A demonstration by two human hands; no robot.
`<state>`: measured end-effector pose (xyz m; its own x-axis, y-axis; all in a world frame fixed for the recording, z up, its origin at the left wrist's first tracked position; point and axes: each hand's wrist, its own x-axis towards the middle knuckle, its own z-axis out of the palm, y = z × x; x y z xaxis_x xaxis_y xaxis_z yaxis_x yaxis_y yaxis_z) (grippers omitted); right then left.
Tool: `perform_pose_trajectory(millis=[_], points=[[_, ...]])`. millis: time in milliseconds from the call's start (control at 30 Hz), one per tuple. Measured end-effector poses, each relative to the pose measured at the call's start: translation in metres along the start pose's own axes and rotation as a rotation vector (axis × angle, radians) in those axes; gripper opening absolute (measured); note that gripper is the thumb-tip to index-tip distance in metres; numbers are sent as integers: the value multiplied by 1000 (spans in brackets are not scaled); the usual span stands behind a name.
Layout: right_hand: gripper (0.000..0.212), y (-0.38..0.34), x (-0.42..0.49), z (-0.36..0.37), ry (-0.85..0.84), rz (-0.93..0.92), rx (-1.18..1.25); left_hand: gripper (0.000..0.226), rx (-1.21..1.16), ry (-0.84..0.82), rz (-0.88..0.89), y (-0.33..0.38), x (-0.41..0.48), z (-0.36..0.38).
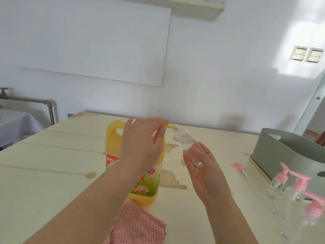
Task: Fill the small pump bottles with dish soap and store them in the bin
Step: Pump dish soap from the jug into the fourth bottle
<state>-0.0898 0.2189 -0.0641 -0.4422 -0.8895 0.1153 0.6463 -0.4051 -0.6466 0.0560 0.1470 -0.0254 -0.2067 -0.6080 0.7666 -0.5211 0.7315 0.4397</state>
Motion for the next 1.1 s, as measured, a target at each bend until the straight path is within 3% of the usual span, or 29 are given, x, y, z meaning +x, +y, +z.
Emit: perform_pose_trajectory(millis=[267, 667, 1100], points=[[36, -4, -4, 5, -24, -22, 13, 30, -97, 72, 43, 2, 1, -5], [29, 8, 2, -7, 5, 6, 23, 32, -23, 113, 43, -8, -11, 16], [35, -4, -2, 4, -26, -11, 13, 34, -13, 72, 141, -1, 7, -6]])
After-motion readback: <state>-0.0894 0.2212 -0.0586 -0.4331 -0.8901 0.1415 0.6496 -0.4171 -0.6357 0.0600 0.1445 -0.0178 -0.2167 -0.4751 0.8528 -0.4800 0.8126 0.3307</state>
